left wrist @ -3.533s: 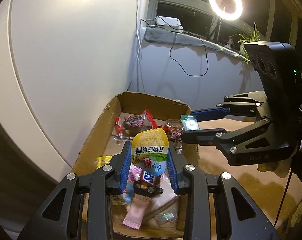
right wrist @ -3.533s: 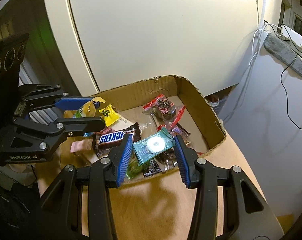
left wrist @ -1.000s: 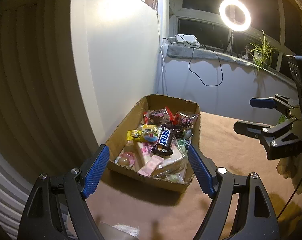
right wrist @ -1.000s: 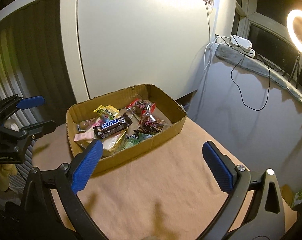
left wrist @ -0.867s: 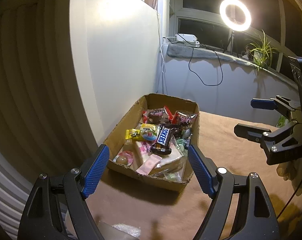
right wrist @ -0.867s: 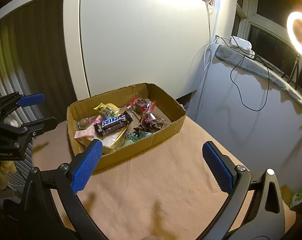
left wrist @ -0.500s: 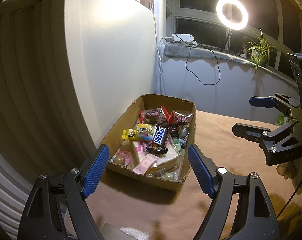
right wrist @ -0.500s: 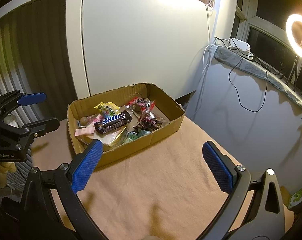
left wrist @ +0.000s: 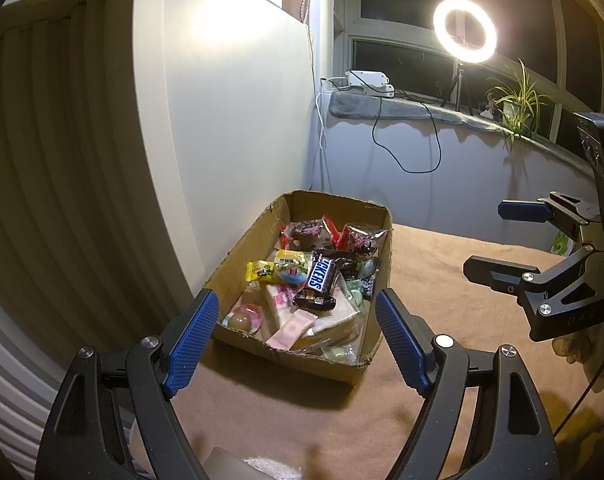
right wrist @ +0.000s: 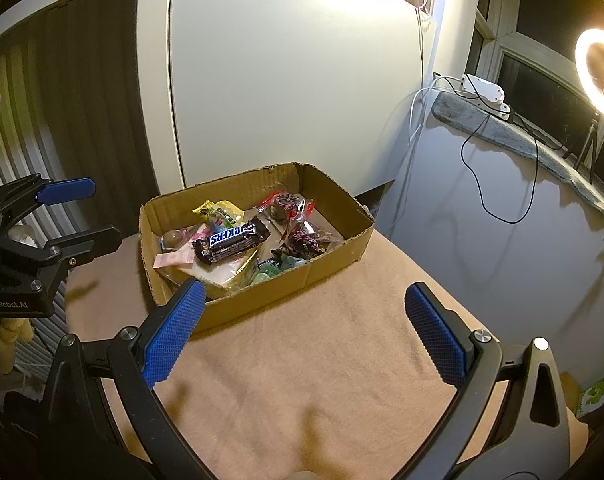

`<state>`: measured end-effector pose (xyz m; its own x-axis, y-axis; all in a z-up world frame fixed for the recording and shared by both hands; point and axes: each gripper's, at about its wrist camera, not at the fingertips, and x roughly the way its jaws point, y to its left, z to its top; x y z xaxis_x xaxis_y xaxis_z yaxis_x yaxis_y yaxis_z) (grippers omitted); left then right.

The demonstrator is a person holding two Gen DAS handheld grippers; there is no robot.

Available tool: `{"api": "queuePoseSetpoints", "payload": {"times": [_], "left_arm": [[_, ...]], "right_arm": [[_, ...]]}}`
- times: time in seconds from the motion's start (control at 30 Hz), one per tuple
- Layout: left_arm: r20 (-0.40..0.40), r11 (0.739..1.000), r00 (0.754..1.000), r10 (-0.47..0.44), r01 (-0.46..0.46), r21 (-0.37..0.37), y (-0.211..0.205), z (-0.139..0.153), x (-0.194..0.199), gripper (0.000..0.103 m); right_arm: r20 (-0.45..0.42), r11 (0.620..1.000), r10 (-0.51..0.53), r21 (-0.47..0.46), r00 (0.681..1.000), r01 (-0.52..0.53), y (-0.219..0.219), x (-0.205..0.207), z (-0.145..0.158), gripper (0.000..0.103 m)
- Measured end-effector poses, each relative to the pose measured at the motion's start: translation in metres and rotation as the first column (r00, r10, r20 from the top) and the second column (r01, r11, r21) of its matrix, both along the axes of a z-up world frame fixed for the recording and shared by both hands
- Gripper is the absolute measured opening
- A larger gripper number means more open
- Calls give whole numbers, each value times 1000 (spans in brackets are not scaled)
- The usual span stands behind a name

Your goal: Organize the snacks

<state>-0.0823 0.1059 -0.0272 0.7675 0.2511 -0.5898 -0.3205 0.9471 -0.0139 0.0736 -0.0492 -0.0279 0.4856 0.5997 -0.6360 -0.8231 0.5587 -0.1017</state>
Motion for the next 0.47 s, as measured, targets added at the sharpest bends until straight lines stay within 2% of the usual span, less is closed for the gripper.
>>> {"api": "queuePoseSetpoints", "payload": {"times": [0.47], "left_arm": [[1, 1000, 1000, -6, 6, 0, -4, -3, 0, 81]], "right_arm": [[-9, 1000, -2, 2, 1000, 2, -3, -1, -4, 102]]}}
